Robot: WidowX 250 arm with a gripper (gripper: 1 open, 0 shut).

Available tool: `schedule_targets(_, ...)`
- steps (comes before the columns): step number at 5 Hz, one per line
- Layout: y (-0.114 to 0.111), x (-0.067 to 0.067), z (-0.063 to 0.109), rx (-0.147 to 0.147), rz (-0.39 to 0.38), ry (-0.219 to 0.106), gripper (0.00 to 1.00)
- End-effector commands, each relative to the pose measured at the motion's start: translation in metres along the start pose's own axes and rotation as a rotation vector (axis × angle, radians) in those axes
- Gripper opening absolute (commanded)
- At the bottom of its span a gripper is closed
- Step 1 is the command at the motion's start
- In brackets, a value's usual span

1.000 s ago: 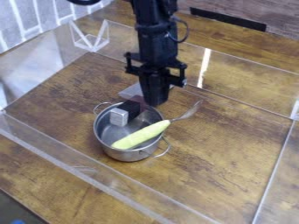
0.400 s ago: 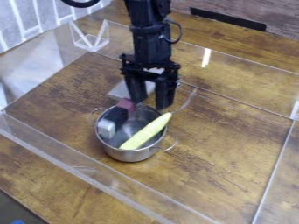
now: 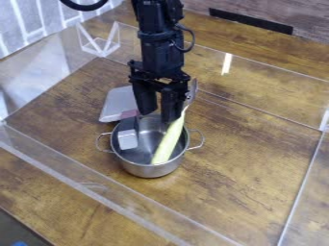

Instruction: Put the spoon into the silver pot

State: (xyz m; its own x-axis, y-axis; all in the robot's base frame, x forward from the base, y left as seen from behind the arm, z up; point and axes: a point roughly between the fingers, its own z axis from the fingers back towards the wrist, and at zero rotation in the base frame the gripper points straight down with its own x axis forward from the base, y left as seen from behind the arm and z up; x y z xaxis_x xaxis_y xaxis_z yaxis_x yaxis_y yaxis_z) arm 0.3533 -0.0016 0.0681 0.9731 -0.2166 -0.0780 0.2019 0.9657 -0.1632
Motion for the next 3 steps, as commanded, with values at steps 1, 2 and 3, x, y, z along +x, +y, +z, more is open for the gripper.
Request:
schedule_targets(1,0.002,0.005,0.031,0.026,-0.058,-0.075,0.0)
schedule_targets(2,-0.01,0.002,0.038,0.026,-0.037,-0.085,0.0)
schedule_targets(3,-0.021,-0.002,0.044,0.025,-0.021,-0.094,1.0)
